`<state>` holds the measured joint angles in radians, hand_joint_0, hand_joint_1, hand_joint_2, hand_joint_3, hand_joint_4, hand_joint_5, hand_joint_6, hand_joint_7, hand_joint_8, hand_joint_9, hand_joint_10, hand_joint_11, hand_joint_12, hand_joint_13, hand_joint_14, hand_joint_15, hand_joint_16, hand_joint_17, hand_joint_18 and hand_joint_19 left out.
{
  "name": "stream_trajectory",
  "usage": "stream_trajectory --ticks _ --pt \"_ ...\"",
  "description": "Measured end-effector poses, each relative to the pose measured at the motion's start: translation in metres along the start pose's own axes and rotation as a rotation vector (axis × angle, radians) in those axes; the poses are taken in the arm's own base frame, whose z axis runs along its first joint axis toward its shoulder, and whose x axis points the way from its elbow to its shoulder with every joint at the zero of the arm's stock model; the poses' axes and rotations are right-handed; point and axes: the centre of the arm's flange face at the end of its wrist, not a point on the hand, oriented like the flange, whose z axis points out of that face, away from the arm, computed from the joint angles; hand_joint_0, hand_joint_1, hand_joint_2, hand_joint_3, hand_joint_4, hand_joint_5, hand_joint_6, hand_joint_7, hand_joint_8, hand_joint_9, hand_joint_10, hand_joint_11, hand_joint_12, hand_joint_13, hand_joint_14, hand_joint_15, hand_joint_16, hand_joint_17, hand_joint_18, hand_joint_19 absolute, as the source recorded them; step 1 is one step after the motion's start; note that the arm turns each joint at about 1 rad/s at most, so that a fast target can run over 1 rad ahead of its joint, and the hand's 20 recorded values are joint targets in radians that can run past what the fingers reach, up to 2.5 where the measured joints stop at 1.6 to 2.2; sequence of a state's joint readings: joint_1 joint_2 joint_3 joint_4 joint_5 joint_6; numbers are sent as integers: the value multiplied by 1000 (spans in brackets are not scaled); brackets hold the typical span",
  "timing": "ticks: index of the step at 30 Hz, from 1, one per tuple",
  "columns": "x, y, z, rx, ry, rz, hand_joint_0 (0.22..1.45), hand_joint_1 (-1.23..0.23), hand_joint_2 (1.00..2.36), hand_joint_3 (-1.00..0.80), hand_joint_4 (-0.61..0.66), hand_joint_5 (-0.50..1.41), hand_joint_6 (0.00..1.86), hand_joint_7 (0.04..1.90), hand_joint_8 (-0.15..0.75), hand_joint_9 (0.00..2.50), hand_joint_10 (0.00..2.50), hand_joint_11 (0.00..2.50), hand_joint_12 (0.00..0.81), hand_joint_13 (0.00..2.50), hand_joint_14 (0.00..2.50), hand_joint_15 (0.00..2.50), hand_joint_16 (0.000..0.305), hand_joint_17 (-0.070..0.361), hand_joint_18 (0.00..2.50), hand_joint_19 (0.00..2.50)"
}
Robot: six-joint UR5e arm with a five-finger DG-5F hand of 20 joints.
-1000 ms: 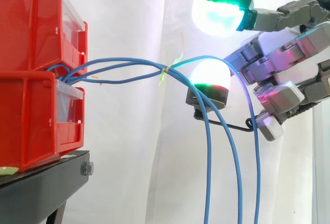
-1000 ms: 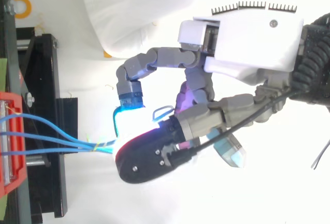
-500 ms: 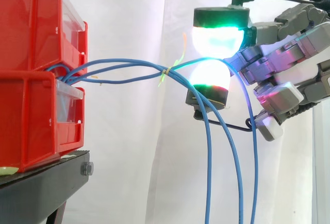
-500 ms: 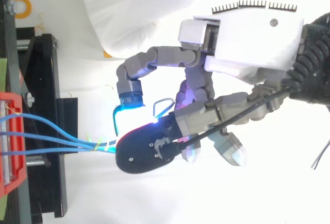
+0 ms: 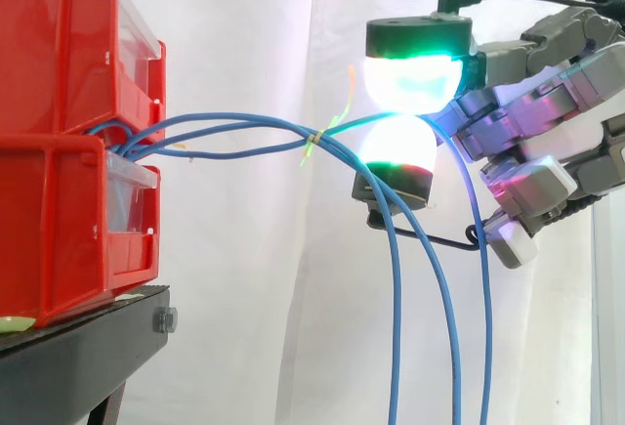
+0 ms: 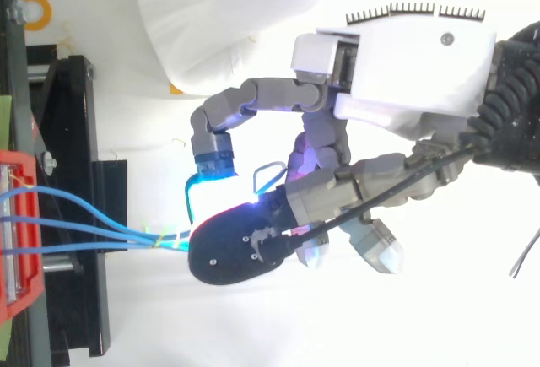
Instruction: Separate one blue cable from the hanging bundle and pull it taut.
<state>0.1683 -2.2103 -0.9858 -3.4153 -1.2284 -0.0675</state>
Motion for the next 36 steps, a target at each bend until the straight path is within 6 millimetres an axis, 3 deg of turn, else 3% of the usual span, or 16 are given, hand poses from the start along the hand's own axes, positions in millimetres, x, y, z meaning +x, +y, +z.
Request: stream_trajectory --ticks 9,20,36 --pt "2 -1 2 -16 2 0 759 -737 1018 -187 74 151 503 1326 184 2037 22 491 281 1384 21 545 68 152 1059 540" --pt "5 -31 2 39 11 -12 757 -735 1018 -188 71 151 503 1326 189 2028 22 496 279 1386 19 556 68 153 1058 538" --pt "0 -35 3 45 9 -9 754 -731 1018 -196 65 150 503 1326 189 2041 22 501 282 1388 19 551 67 152 1064 535"
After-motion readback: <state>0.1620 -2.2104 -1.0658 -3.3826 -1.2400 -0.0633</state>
